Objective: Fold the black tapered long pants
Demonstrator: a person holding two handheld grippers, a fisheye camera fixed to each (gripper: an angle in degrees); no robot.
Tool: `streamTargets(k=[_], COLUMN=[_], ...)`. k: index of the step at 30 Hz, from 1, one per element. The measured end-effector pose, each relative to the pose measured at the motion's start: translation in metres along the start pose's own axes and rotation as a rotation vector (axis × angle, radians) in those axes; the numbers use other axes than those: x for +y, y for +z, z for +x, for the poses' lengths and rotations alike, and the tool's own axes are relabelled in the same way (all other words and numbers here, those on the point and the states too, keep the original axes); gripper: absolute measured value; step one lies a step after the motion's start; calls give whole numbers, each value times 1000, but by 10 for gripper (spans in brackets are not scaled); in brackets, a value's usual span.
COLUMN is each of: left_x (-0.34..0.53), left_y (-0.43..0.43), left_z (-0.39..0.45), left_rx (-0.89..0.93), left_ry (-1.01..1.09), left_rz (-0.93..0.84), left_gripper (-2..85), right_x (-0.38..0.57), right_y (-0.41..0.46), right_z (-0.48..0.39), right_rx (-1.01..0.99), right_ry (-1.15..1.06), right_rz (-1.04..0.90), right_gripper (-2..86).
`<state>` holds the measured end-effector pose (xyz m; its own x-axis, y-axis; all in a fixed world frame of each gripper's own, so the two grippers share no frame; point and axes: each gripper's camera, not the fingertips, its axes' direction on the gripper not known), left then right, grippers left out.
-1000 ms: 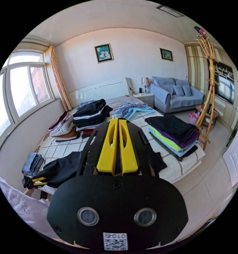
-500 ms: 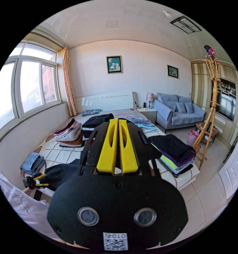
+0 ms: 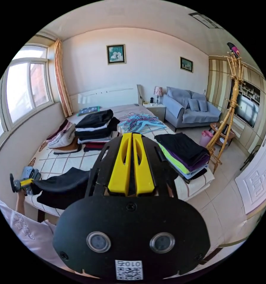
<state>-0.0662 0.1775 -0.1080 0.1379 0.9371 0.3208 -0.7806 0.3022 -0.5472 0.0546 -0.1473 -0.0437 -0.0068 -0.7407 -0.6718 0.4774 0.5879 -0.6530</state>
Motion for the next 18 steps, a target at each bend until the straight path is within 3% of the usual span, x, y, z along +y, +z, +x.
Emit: streamTargets(k=[4,9,10,12,14,18], left_x=[-82,-162,-169,-177,-166,-106], left_y=[46,81,97,144,216,243], left_z=[-106,-176,-186,-197,-202,-192], left_rx=[-67,-289,-328,-275,-103,-55], left_ry=[-3,-86,-104,-85,-68,-95], left_rz=[-64,14,26,-118,-400,-444], left_gripper=[-1,4,8,20,36,58], right_x=[-32,-54,-56,-66,-64,-32], right_y=[86,113,119,167,210,242], right_z=[19,-9,-10,-9,-7,10], right_rx=[-78,-66,-68,-101,-92,-97], right_ry=[43,-29,-26,3,1,28], right_rz=[-184,225,235,32,-221,-382], right_gripper=[24,28,30,36,45,64])
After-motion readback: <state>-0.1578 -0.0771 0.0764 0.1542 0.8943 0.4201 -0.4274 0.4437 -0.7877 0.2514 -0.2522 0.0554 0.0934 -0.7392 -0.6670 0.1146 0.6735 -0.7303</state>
